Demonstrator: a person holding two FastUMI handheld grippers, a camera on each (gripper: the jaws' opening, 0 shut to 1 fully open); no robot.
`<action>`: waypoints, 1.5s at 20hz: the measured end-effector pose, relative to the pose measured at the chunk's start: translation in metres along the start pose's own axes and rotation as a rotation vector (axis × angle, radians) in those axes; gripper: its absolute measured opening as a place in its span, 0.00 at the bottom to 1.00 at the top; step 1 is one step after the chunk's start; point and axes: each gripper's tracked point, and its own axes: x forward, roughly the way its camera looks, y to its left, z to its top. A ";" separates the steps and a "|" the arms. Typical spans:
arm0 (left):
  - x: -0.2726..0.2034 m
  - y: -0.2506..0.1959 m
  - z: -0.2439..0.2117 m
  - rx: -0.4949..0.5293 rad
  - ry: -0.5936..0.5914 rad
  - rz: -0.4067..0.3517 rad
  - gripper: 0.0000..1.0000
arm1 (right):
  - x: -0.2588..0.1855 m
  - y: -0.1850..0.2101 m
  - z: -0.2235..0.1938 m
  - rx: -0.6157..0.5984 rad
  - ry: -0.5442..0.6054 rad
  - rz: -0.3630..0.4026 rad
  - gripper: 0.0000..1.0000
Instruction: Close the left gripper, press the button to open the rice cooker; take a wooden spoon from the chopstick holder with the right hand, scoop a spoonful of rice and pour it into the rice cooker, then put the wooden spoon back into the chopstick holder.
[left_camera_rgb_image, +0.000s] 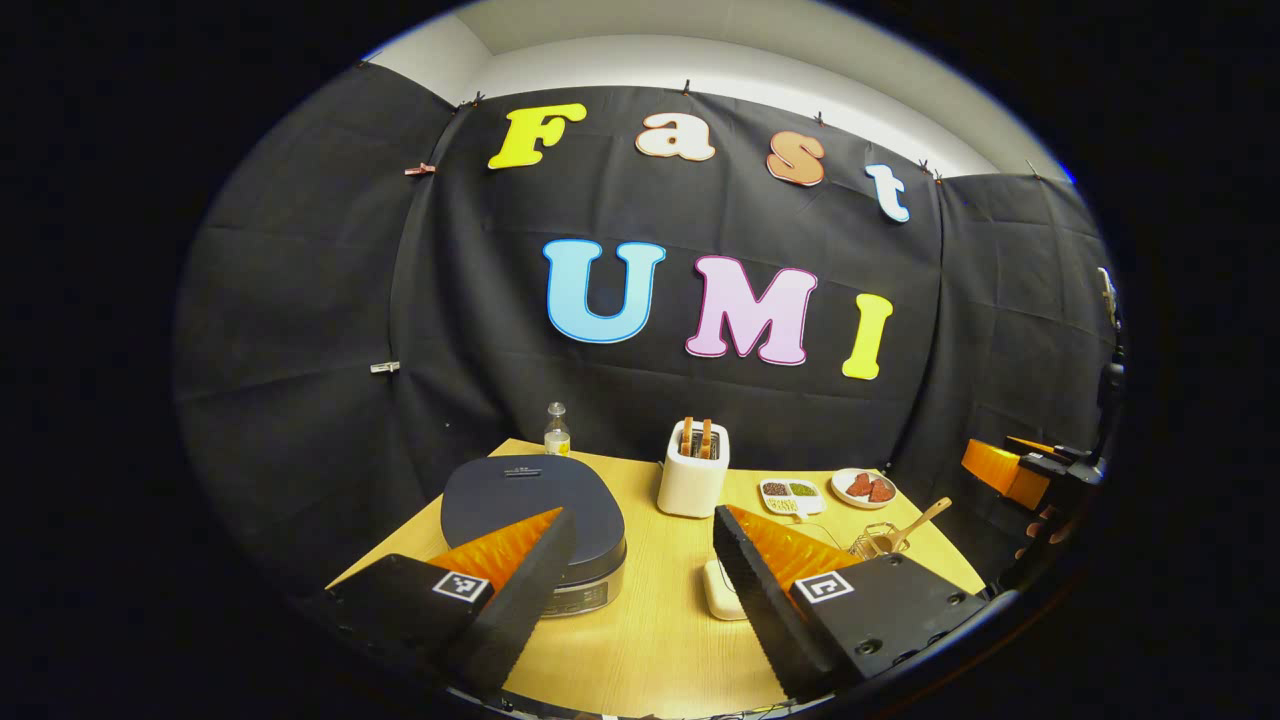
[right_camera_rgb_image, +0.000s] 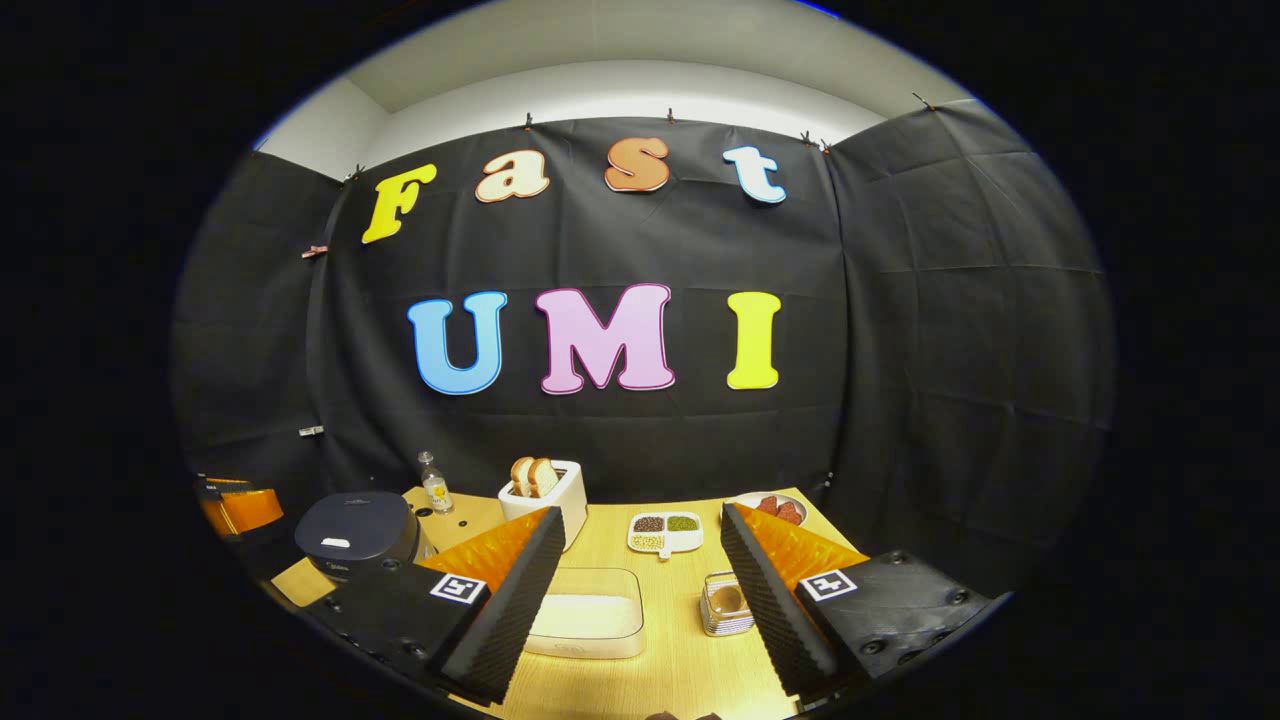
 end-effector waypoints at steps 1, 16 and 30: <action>0.001 0.000 0.000 0.000 0.000 -0.002 0.95 | -0.002 -0.001 -0.001 0.012 0.003 -0.001 0.98; 0.077 0.065 0.005 0.039 0.125 0.039 0.59 | -0.016 -0.052 -0.026 0.020 0.047 -0.139 0.97; 0.151 0.127 -0.112 -0.021 0.459 0.059 0.08 | -0.029 -0.079 -0.046 -0.008 0.101 -0.233 0.97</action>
